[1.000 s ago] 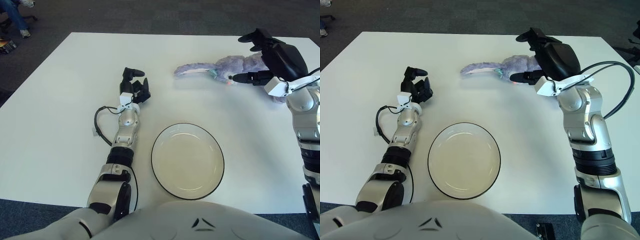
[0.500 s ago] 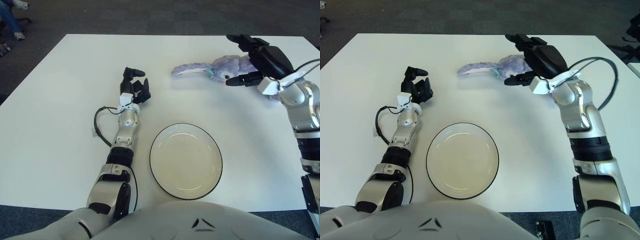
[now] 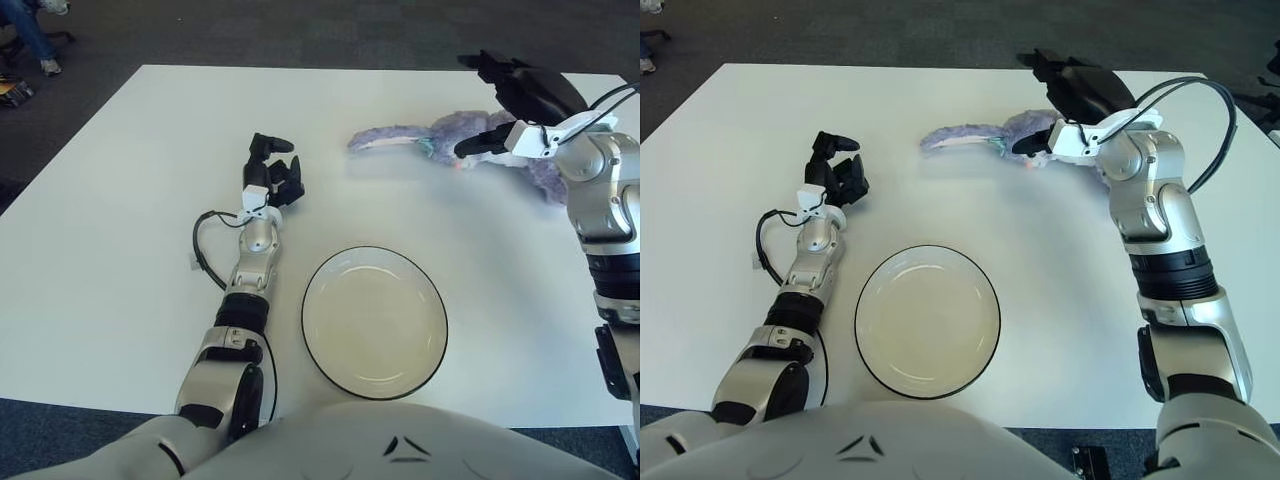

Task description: Put the doll into the plate.

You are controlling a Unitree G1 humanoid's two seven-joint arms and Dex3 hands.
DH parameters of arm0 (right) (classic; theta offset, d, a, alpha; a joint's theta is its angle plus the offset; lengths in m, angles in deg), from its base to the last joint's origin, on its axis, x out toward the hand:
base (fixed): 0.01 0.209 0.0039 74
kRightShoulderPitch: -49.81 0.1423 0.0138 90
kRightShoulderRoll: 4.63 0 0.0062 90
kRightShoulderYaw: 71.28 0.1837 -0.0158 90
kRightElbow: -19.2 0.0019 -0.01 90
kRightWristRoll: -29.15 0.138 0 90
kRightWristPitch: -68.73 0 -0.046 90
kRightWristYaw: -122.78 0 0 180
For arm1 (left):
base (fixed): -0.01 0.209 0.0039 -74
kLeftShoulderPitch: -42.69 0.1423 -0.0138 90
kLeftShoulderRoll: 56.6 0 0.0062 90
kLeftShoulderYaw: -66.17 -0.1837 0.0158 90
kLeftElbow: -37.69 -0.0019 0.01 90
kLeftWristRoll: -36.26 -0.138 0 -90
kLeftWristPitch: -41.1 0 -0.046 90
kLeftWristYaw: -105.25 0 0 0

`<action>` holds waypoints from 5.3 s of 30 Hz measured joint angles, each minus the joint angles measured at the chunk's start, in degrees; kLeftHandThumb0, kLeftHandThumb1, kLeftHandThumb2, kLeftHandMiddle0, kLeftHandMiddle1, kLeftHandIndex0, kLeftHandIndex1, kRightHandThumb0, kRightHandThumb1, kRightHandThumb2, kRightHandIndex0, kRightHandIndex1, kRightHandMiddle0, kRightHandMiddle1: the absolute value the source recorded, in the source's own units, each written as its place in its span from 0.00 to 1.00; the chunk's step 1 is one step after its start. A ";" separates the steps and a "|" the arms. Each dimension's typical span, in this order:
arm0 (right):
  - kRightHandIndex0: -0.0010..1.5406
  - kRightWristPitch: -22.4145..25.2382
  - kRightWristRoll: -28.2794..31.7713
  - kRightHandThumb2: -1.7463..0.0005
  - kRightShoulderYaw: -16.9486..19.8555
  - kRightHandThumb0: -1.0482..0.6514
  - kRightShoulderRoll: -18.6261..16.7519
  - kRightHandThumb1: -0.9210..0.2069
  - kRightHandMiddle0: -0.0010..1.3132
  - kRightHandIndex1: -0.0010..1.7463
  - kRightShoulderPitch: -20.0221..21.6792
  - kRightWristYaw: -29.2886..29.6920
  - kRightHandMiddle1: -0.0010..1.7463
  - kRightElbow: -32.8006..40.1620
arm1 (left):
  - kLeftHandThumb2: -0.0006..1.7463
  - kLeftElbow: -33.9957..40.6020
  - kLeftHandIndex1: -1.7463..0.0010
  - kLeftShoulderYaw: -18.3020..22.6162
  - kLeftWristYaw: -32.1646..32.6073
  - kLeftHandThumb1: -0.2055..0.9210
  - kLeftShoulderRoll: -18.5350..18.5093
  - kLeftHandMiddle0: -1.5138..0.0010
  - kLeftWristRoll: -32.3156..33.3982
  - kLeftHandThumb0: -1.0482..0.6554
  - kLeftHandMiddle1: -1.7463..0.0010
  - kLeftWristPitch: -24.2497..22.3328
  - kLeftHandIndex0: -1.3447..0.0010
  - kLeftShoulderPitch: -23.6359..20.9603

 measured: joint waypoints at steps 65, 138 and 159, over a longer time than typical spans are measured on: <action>0.00 1.74 -5.84 0.54 -13.60 0.26 -3.89 0.58 0.00 0.32 11.92 6.05 0.16 -31.91 | 0.53 0.11 0.00 0.09 -0.35 0.74 0.34 0.31 0.12 0.39 0.00 1.01 0.72 0.09; 0.30 -7.93 -7.60 0.35 -23.82 0.86 -16.58 0.42 0.16 1.00 21.79 49.40 0.98 -76.97 | 0.54 1.67 0.00 -0.35 1.20 0.73 0.98 0.30 -0.47 0.38 0.00 3.29 0.71 1.02; 0.42 -14.54 -8.21 0.21 -26.20 0.91 -14.98 0.59 0.64 1.00 20.53 58.36 1.00 -77.81 | 0.54 1.66 0.00 -0.46 1.21 0.73 0.93 0.30 -0.47 0.38 0.00 3.30 0.71 1.06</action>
